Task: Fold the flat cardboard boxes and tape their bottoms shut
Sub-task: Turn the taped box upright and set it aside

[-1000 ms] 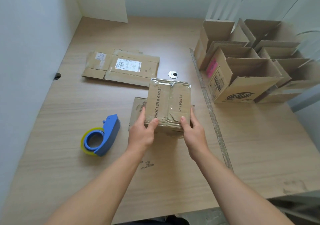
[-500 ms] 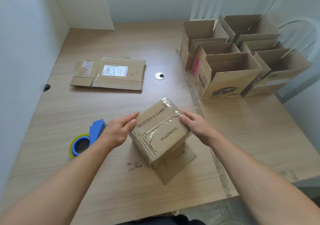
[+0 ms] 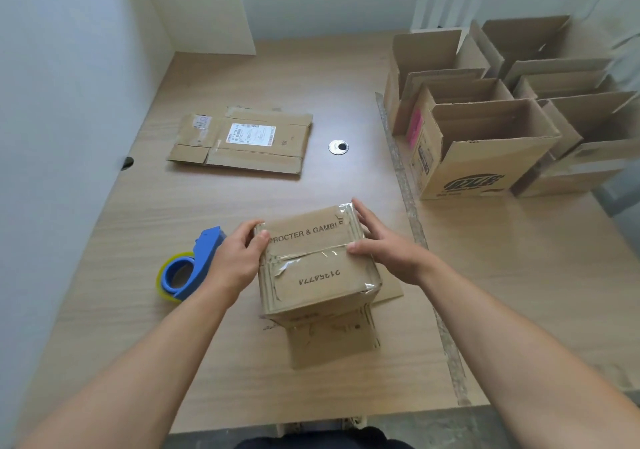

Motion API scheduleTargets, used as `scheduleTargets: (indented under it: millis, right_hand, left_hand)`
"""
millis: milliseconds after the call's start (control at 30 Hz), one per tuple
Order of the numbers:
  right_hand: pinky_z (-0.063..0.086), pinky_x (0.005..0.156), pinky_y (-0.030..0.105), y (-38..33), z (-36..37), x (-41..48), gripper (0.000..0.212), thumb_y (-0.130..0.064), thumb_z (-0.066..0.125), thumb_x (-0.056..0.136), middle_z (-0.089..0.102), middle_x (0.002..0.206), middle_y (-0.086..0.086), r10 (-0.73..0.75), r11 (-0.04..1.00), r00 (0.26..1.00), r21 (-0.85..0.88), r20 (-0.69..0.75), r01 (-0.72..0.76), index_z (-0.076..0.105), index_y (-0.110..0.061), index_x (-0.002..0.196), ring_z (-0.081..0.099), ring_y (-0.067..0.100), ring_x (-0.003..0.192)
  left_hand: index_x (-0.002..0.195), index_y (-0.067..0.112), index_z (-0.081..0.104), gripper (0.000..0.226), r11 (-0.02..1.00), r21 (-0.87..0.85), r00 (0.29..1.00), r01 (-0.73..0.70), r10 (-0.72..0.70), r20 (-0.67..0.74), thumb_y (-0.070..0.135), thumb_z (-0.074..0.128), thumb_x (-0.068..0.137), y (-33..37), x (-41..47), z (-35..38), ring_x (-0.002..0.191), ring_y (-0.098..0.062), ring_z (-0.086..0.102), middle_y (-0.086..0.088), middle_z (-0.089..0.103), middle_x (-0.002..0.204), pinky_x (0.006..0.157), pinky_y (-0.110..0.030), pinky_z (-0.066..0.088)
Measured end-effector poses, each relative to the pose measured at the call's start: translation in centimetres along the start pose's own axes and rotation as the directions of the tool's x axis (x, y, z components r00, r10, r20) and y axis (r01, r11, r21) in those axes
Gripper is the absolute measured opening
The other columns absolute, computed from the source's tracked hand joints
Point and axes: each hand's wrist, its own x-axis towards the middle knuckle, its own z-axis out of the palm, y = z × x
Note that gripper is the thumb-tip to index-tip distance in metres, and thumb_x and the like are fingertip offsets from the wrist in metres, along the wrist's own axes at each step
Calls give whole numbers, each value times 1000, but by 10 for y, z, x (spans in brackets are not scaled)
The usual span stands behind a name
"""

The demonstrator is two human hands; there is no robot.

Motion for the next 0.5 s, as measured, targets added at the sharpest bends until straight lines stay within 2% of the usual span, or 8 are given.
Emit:
scheduleTargets:
  millis: [67, 133, 267, 333, 400, 500]
  right_hand:
    - [55, 87, 28, 3, -1, 3, 81, -24, 74, 77, 47, 141, -20, -23, 1000, 999, 17, -43, 24, 35, -44, 145, 56, 1, 122]
    - [56, 76, 27, 4, -3, 6, 68, -29, 76, 75, 49, 138, -16, -46, 999, 992, -11, -119, 45, 45, -42, 134, 59, 3, 117]
    - [56, 66, 28, 1, -2, 15, 38, -32, 75, 84, 54, 125, -5, -51, 997, 976, -61, -212, 38, 54, -32, 116, 64, 14, 105]
    - [53, 57, 25, -2, 1, 20, 22, -33, 72, 90, 57, 111, -3, -54, 996, 956, -87, -290, 29, 57, -26, 106, 67, 7, 84]
    - [49, 50, 25, -4, 2, 25, 21, -36, 69, 91, 57, 95, -4, -57, 993, 931, -120, -361, 14, 56, -20, 94, 61, 2, 64]
    - [45, 46, 24, -6, 4, 30, 27, -38, 65, 94, 54, 81, -1, -20, 997, 909, -75, -416, -12, 51, -20, 79, 54, 9, 58]
  left_hand:
    - [123, 28, 62, 27, 1000, 3, 1000, 2, -2, -13, 37, 55, 99, 0, 1, 2, 109, -18, 62, 4, 69, 113, 101, -45, 47]
    - [115, 32, 64, 20, 1000, 17, 1000, 0, 1, -29, 37, 55, 98, 1, 2, 6, 104, -15, 63, 8, 69, 107, 94, -39, 50]
    - [102, 37, 66, 12, 999, 33, 995, -4, 7, -96, 39, 54, 97, 3, 1, 13, 94, -6, 62, 14, 69, 97, 78, -25, 46]
    - [95, 39, 65, 12, 999, 54, 990, 8, 0, -143, 43, 53, 97, 4, 1, 14, 91, -1, 60, 17, 67, 92, 71, -20, 43]
    - [91, 40, 65, 14, 998, 64, 984, 17, -5, -180, 44, 52, 97, 7, -1, 17, 89, 0, 59, 20, 66, 89, 68, -18, 41]
    - [91, 42, 65, 17, 999, 49, 980, 24, -14, -196, 44, 50, 98, 10, -3, 22, 92, -3, 61, 19, 68, 89, 73, -23, 44]
